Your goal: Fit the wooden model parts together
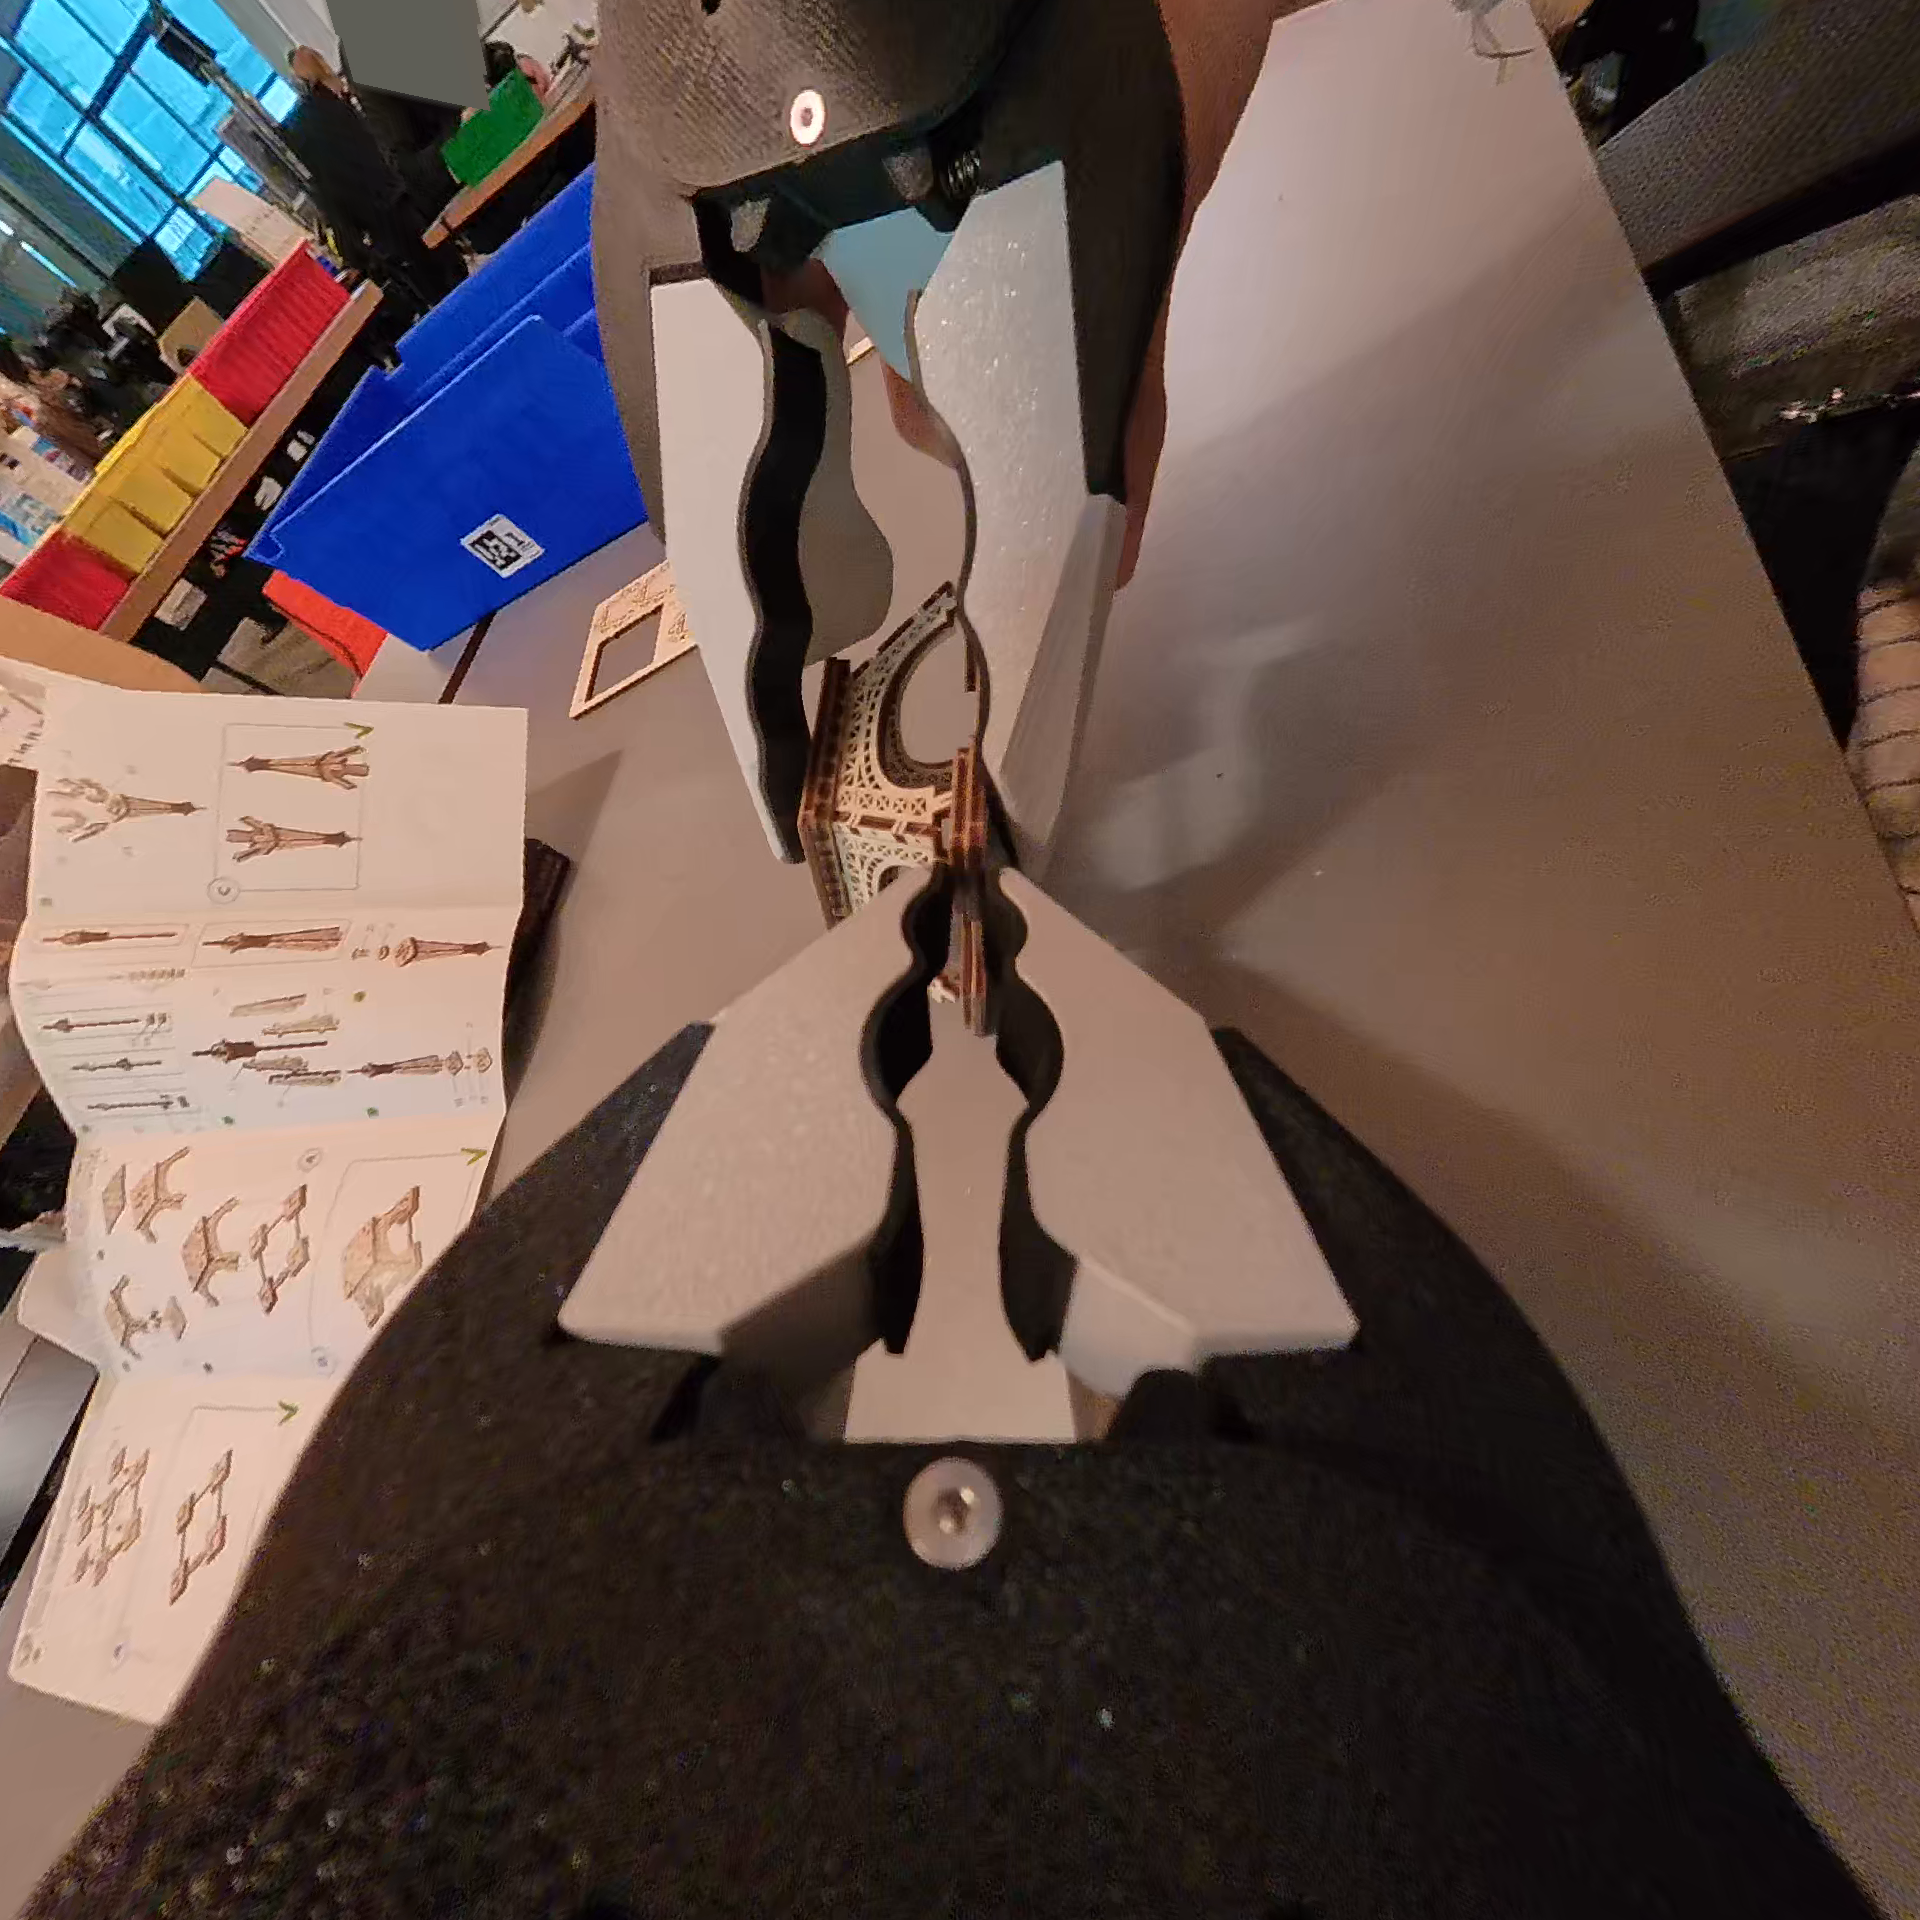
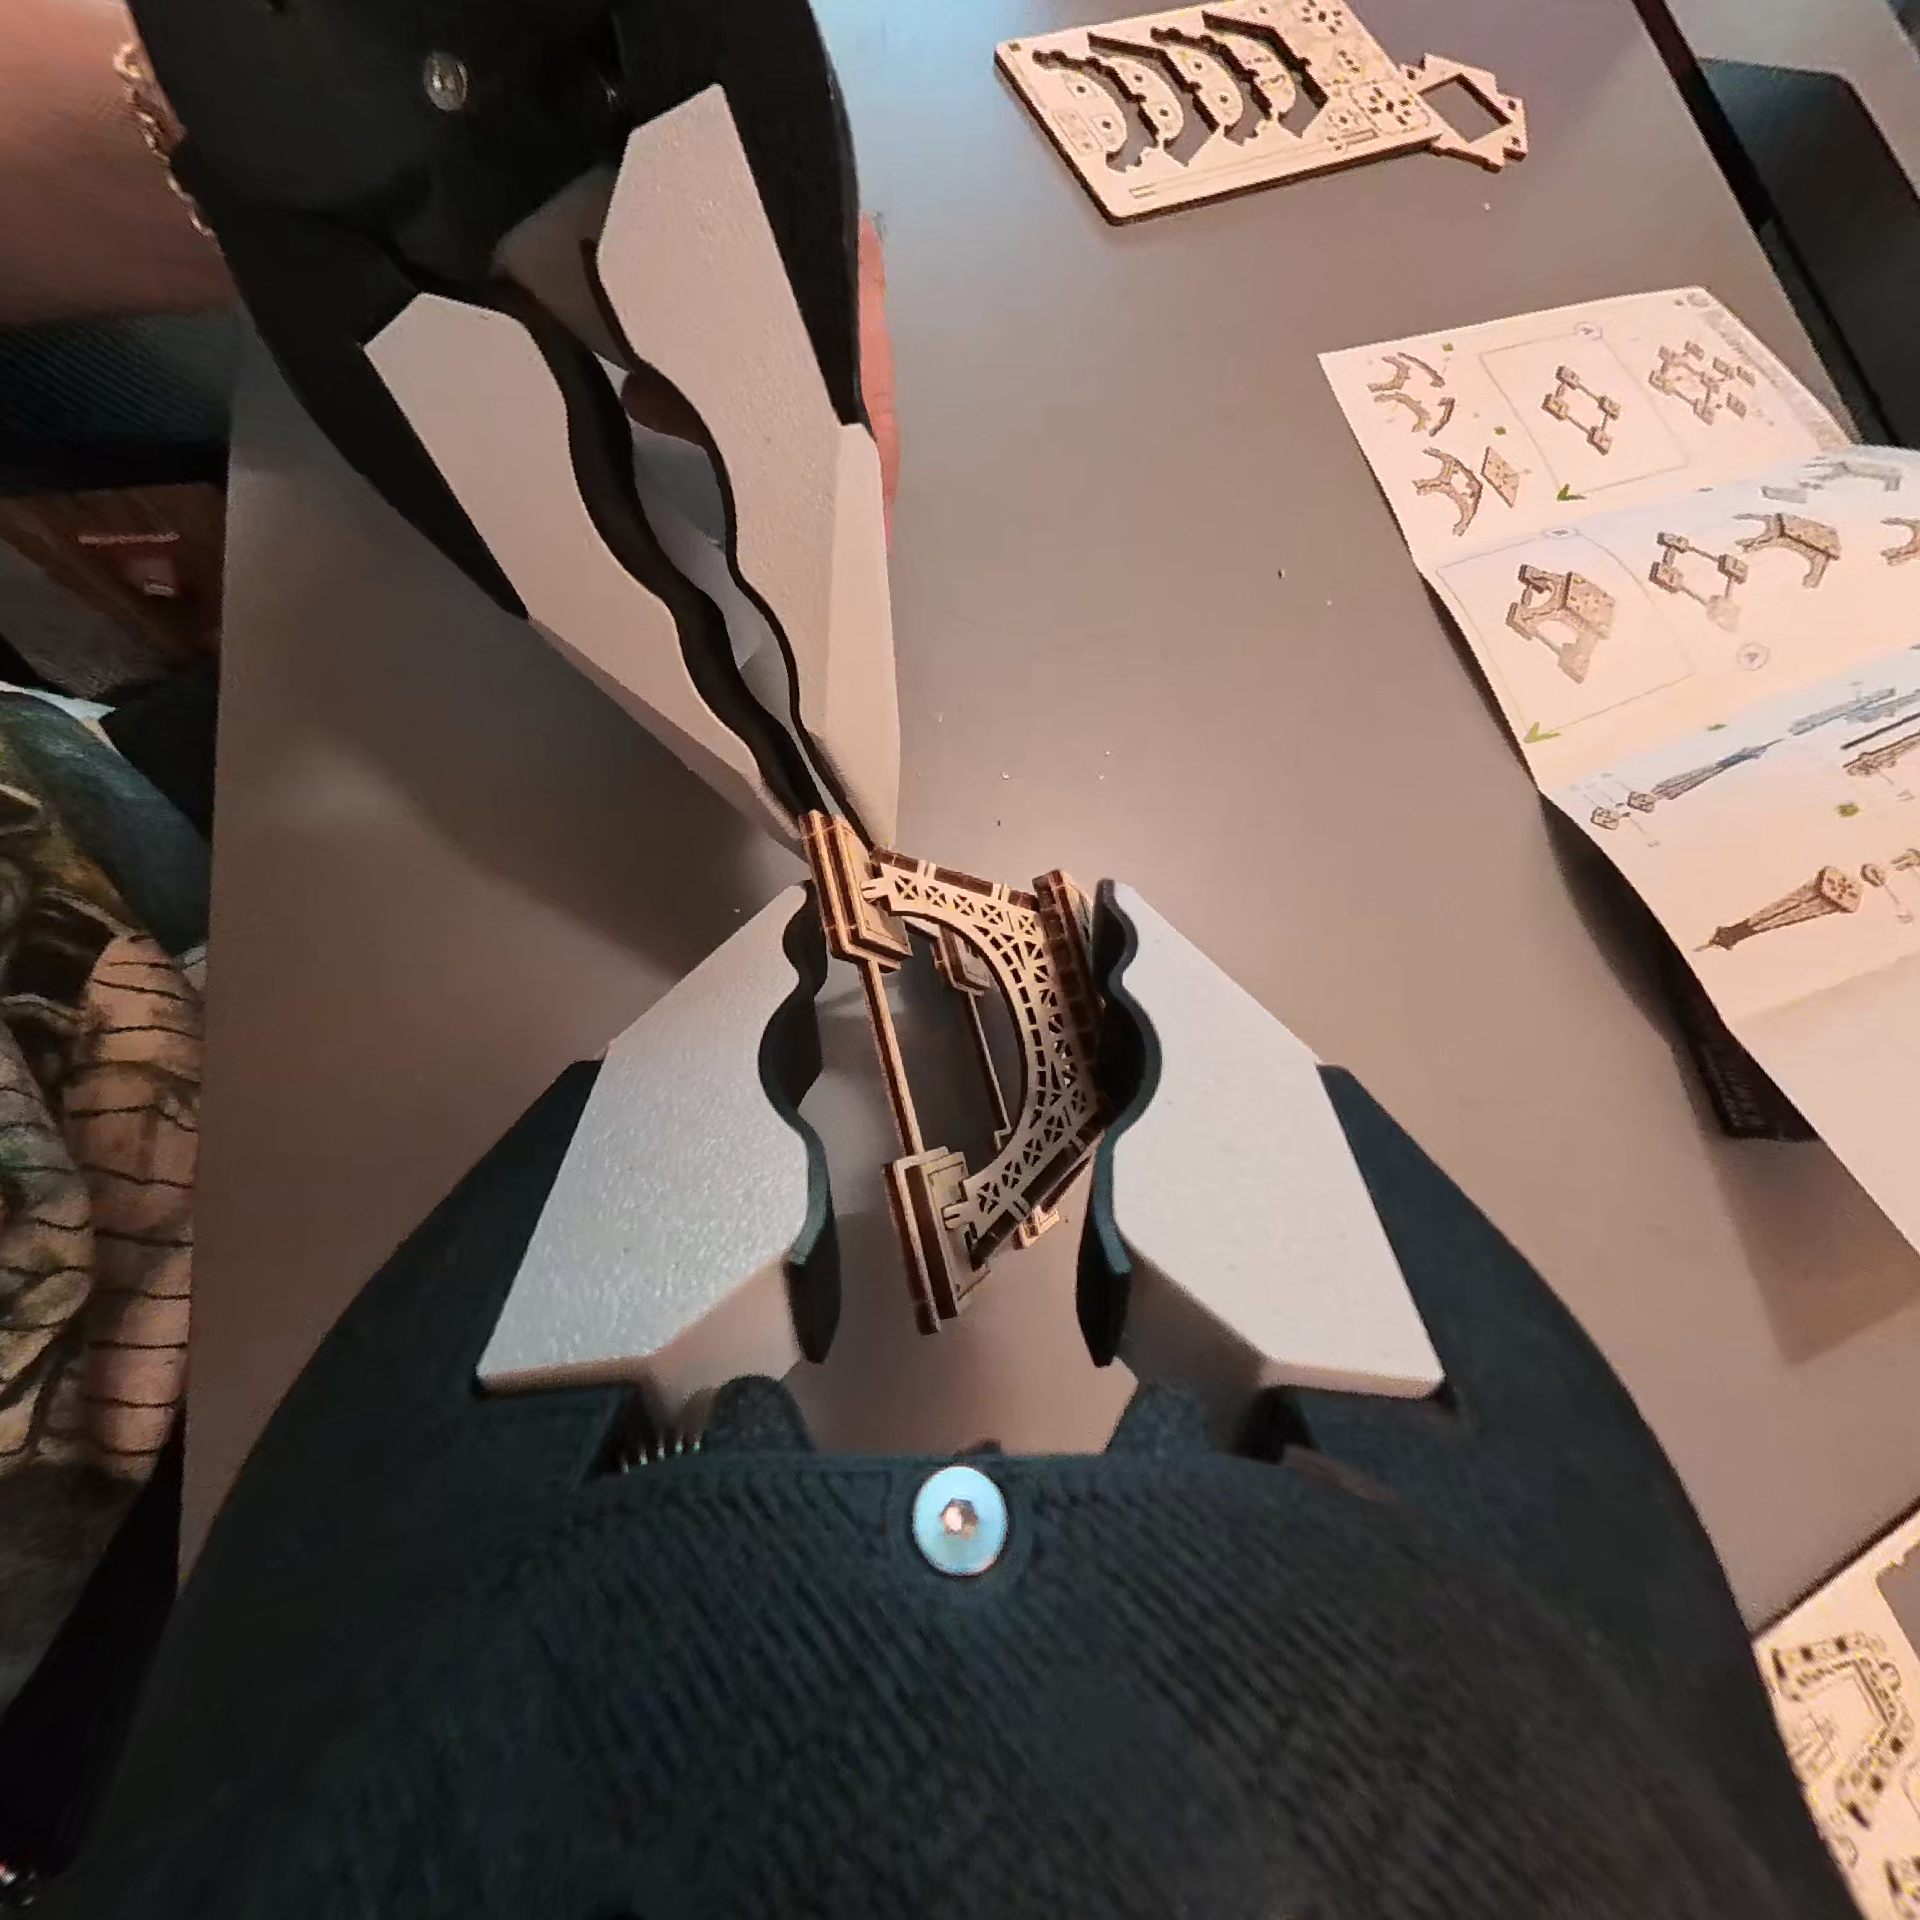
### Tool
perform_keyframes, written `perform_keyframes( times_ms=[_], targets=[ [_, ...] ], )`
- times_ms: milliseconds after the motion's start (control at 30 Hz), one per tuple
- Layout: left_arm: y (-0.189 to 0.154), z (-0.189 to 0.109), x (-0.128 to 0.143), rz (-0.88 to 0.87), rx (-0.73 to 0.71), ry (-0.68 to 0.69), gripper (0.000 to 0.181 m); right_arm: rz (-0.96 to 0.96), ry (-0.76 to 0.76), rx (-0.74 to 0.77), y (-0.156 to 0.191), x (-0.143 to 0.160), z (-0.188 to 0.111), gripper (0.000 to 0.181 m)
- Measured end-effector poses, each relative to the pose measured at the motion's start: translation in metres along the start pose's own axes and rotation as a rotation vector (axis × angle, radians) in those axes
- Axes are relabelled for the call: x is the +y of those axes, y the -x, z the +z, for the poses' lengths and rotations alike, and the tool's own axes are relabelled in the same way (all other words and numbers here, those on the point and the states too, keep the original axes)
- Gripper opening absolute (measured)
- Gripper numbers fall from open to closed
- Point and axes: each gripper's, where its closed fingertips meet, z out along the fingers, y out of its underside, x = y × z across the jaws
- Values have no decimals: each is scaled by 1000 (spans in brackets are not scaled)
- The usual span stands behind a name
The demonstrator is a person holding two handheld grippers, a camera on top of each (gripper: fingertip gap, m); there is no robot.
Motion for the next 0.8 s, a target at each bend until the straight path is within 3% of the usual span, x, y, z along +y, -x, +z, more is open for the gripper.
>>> perform_keyframes(
  times_ms=[367, 800],
  targets=[
    [-3, 1, -2, 6, 90, -75, 3, -16, -22, -22, 2, 0, 0, 49],
    [0, -3, -5, -24, 85, -160, 5, -43, -76, -34, 0, -5, 0, 48]
  ],
)
